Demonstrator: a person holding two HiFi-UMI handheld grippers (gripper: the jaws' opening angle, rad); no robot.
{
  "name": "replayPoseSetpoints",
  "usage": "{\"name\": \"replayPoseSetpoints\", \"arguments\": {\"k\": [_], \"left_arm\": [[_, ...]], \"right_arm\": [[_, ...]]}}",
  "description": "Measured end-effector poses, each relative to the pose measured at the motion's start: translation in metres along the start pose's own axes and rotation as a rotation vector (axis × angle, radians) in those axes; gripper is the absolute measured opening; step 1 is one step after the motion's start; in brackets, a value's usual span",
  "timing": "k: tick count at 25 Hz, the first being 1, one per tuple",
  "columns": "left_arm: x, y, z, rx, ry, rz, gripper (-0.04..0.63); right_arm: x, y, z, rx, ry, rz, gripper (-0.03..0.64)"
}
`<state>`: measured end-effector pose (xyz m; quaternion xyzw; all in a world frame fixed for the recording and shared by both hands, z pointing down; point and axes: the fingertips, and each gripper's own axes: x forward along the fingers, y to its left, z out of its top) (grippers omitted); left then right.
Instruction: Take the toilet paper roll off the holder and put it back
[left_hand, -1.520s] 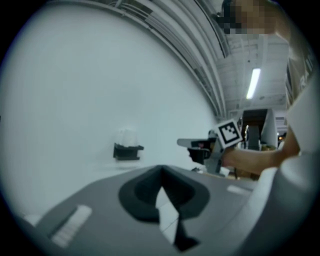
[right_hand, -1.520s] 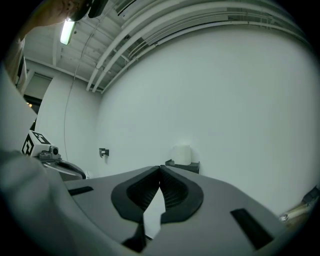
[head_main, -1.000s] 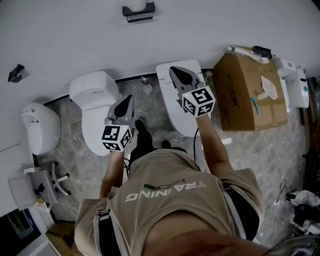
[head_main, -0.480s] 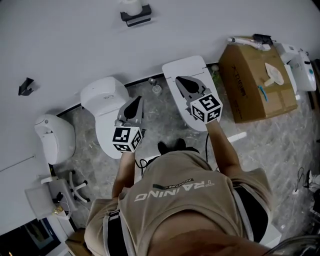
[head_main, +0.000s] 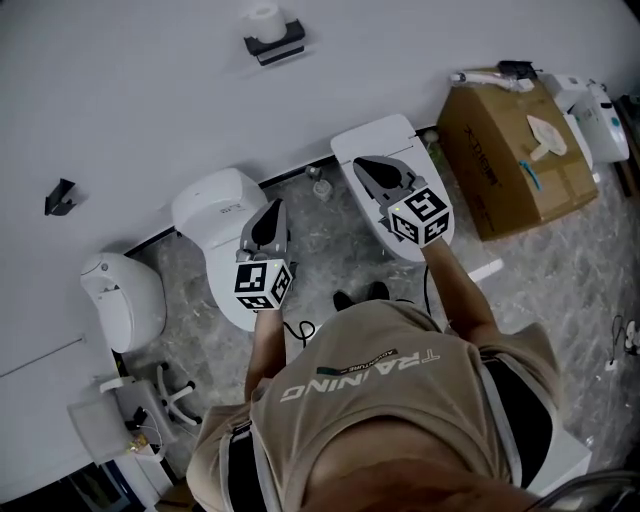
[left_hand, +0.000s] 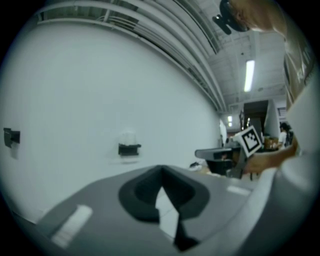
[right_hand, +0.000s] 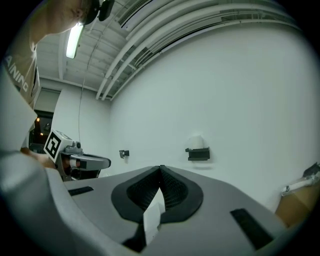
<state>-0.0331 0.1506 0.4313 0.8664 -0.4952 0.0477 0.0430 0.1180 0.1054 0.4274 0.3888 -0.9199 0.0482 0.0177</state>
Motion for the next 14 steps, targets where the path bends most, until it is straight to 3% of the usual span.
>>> {"name": "replayPoseSetpoints", "arguments": {"k": [8, 14], "left_arm": [[-0.005, 0.007, 0.008, 0.024, -0.031, 0.028, 0.005], [-0.014, -0.004, -0.005, 0.04, -0.003, 0.009, 0.005]], "right_arm": [[0.001, 0.007, 0.004, -0.021, -0.004, 0.032, 0.014], [-0.018, 0.014, -0.003, -0.022, -0.017, -0.03, 0.014]]}}
